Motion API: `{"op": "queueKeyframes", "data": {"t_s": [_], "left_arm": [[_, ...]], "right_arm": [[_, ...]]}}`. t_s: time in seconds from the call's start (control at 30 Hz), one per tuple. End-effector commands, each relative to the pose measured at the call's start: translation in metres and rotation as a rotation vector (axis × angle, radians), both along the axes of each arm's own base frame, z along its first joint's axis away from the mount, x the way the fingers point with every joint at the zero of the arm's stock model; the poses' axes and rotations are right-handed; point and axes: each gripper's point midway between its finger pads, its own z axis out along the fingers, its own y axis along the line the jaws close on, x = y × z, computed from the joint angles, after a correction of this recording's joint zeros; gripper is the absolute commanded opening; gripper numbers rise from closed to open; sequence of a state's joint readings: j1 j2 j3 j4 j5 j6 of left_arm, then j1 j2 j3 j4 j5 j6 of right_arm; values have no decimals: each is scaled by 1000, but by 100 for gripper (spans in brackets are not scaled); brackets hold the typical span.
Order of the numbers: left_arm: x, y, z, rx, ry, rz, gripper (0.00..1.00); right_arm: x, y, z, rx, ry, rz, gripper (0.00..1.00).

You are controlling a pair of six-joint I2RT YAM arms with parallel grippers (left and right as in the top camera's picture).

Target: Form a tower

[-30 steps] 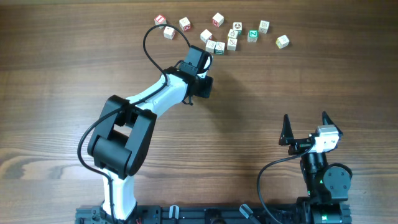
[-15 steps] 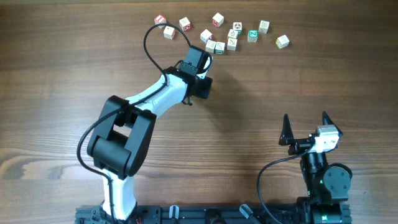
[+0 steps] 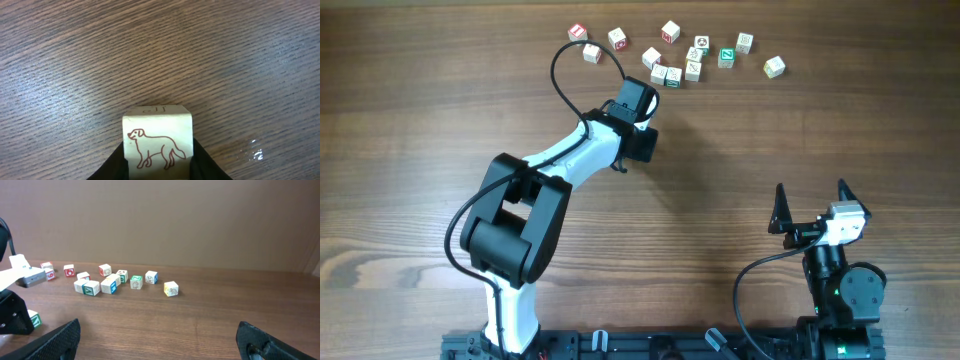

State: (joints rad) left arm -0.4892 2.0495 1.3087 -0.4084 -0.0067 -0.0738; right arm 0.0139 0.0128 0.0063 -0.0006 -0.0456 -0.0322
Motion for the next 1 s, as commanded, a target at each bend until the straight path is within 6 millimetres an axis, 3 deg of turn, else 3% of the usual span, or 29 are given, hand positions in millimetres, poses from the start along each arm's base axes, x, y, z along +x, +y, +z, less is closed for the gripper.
{"op": "queueKeyframes", "data": {"t_s": [0.0,0.1,0.23,0.4,0.53,0.6,0.67,0.73,0.9,0.93,0.97], "left_arm": [[-6,5,-11,-24,48,117,23],[-8,1,-11,-75,76,201,23],[-18,-16,-11,-79,82,159,24],[-23,-22,-11,-37,56,171,25],[-18,-16,-10,-46,41,279,35],[-18,-19,-10,-49,39,278,47],[-17,-20,-8,-53,35,277,80],[-14,-23,-1,-62,25,273,100],[-4,-31,48,-133,-57,267,100],[-4,-31,52,-140,-65,267,88],[-4,-31,53,-141,-66,267,66]], "right_arm": [[0,2,1,-14,-7,14,100],[0,2,1,-14,-7,14,100],[0,2,1,-14,-7,14,100],[0,2,1,-14,-7,14,100],[0,2,1,-14,-7,14,100],[0,2,1,-14,-7,14,100],[0,2,1,-14,-7,14,100],[0,2,1,-14,-7,14,100],[0,2,1,-14,-7,14,100],[0,2,1,-14,-7,14,100],[0,2,1,-14,-7,14,100]]}}
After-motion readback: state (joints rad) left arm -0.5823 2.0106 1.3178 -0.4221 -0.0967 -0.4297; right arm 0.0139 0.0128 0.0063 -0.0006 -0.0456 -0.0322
